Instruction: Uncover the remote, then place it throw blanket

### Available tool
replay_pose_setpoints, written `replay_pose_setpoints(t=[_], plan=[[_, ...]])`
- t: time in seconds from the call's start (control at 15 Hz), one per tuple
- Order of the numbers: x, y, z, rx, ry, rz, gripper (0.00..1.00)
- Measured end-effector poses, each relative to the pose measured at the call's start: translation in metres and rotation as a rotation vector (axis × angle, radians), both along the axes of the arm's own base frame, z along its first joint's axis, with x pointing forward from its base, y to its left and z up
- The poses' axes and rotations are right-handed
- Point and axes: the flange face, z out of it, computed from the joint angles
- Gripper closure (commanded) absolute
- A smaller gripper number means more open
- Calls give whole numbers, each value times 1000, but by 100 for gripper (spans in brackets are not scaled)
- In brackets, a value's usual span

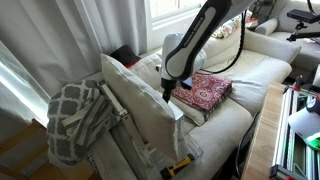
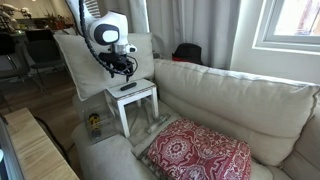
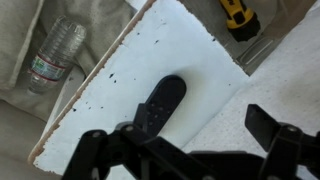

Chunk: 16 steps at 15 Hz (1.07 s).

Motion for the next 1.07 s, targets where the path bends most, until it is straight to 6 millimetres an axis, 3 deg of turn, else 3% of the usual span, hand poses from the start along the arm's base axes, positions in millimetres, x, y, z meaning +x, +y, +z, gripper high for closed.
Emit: replay_pose_setpoints(t=[0.53,1.0,1.07], plan=[[-3,6,-44,-44,0,-74,0],[18,1,-49,-89,-109,-187,0],[21,2,-50,-92,-114,-199,5]])
